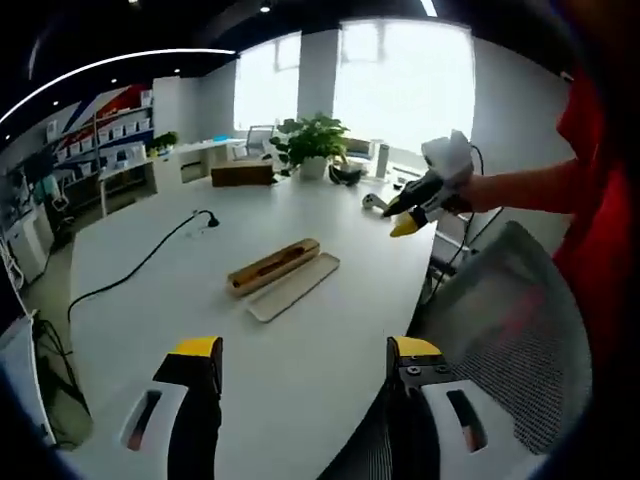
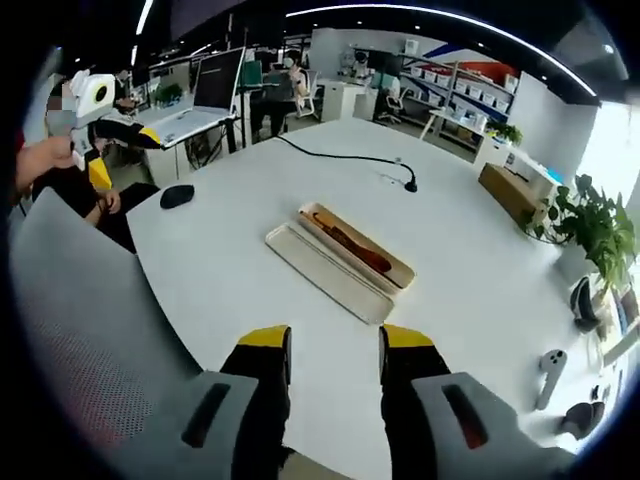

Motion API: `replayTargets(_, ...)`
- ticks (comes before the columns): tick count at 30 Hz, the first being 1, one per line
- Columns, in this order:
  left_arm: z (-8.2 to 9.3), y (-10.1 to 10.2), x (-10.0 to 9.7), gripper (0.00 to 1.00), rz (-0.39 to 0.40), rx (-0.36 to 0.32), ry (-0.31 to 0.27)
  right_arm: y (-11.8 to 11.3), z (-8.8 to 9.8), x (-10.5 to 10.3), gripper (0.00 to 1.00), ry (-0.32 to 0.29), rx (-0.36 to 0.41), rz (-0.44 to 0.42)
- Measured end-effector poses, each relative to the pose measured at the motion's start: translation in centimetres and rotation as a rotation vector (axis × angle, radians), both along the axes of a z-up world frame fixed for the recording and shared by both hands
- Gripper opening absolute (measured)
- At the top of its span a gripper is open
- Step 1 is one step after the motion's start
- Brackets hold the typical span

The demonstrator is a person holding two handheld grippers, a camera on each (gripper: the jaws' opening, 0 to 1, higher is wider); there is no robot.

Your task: Arrange the utensils inside the cutlery case until each visible utensil rests in its matching compartment.

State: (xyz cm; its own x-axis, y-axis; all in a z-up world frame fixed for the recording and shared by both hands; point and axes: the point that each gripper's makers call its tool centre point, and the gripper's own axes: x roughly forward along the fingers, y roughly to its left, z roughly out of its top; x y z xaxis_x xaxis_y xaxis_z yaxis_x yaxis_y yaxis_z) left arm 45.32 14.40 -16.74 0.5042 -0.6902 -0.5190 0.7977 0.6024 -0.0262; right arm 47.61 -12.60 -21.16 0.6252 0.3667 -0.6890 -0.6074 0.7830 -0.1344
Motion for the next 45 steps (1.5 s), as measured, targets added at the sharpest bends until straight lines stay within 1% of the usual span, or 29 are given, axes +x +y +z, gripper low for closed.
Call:
replayTargets(1,-0.1,-0.5,0.8,0.68,0.025,-0.044,-0.016,-0.1,-0.3,-0.1,0.45,0.001,-0.010,0.016)
replayTargets(2,-0.6,-0.5,1.2,0.68,0.058,-0.052,0.008,-0.3,-0.8,-0.5,0.46,0.027,-0.048,0.050)
replayTargets(3,-1.1,-0.8,1.5,0.68,0.062,-0.039,0.024,-0.7,-1.0,-0.5,0.44,0.032,-0.085,0.056)
replayTargets(4,-1.1,-1.1,1.6,0.69,0.049,-0.037,0.015,-1.1,-0.9,-0.4,0.42,0.022,-0.128,0.064)
replayTargets(5,-1.0,-1.6,1.5,0.68,0.014,-0.028,-0.004,-1.2,-0.8,-0.3,0.40,0.006,-0.152,0.079)
replayTargets(6,-1.0,-1.8,1.5,0.68,-0.004,-0.009,-0.013,-1.0,-0.6,-0.1,0.37,-0.007,-0.163,0.104)
replayTargets(8,-1.3,-1.8,1.6,0.68,-0.038,0.044,-0.041,-0.8,-0.6,0.2,0.37,-0.002,-0.151,0.101)
replayTargets(9,-1.8,-1.6,1.7,0.68,-0.036,0.063,-0.033,-0.7,-0.6,0.3,0.37,-0.002,-0.151,0.102)
replayTargets(11,-2.1,-1.5,1.9,0.68,-0.033,0.056,-0.029,-0.3,-0.6,0.4,0.37,-0.007,-0.165,0.127)
replayTargets(12,-2.3,-1.4,1.9,0.68,-0.030,0.053,-0.013,-0.2,-0.5,0.5,0.37,-0.013,-0.177,0.142)
replayTargets(14,-2.3,-1.3,2.0,0.68,-0.024,0.035,-0.005,-0.3,-0.7,0.6,0.37,-0.024,-0.228,0.167)
replayTargets(17,-2.6,-1.2,2.1,0.68,-0.009,0.025,0.012,0.1,-1.1,0.3,0.38,-0.017,-0.218,0.147)
replayTargets(19,-2.7,-1.3,2.2,0.68,-0.007,0.024,0.006,0.5,-1.2,-0.1,0.38,-0.024,-0.211,0.138)
replayTargets(23,-2.6,-1.7,2.1,0.68,-0.045,0.048,-0.006,0.9,-1.5,-0.6,0.42,-0.030,-0.186,0.113)
replayTargets(25,-2.6,-1.7,2.1,0.69,-0.053,0.049,-0.003,1.0,-1.7,-0.9,0.44,-0.006,-0.158,0.078)
replayTargets(28,-2.3,-1.7,2.4,0.70,-0.043,0.022,0.005,0.9,-1.0,-1.0,0.42,-0.026,-0.148,0.064)
replayTargets(30,-2.4,-2.1,2.5,0.70,-0.044,0.002,0.029,0.6,-0.6,-1.1,0.42,-0.030,-0.133,0.038)
replayTargets(31,-2.5,-2.5,2.5,0.70,-0.054,0.002,0.021,0.5,-0.5,-1.1,0.41,-0.034,-0.126,0.021)
replayTargets(32,-2.5,-2.7,2.5,0.70,-0.061,0.007,0.009,0.3,-0.3,-1.0,0.40,-0.036,-0.097,-0.018)
replayTargets(33,-2.6,-3.0,2.9,0.70,-0.063,0.025,-0.023,0.3,-0.2,-0.9,0.39,-0.028,-0.077,-0.043)
replayTargets(34,-2.5,-2.7,3.7,0.73,-0.029,0.039,-0.063,0.0,-0.2,-0.7,0.38,-0.024,-0.084,-0.062)
replayTargets(35,-2.2,-2.5,4.7,0.76,0.028,0.027,-0.101,-0.3,-0.2,-0.5,0.37,-0.023,-0.094,-0.075)
replayTargets(36,-2.4,-2.5,4.9,0.78,0.053,0.014,-0.080,-0.7,-0.2,-0.5,0.37,-0.016,-0.113,-0.083)
replayTargets(37,-2.5,-2.6,4.9,0.78,0.079,-0.014,-0.028,-1.4,-0.2,-0.3,0.37,-0.007,-0.154,-0.090)
replayTargets(38,-2.3,-3.0,4.8,0.78,0.077,-0.046,-0.011,-1.5,0.0,-0.1,0.37,-0.018,-0.157,-0.086)
replayTargets(39,-2.0,-3.4,4.8,0.77,0.057,-0.070,-0.017,-1.5,0.4,0.1,0.37,-0.028,-0.146,-0.086)
replayTargets(42,-2.6,-3.2,5.0,0.73,0.032,-0.012,-0.018,-1.8,0.9,0.4,0.37,-0.035,-0.139,-0.090)
replayTargets(43,-2.8,-3.1,5.1,0.72,0.016,0.012,-0.029,-1.8,1.0,0.6,0.38,-0.046,-0.159,-0.064)
replayTargets(45,-3.1,-3.3,5.4,0.70,-0.007,0.016,-0.028,-1.9,0.9,0.8,0.40,-0.054,-0.205,-0.022)
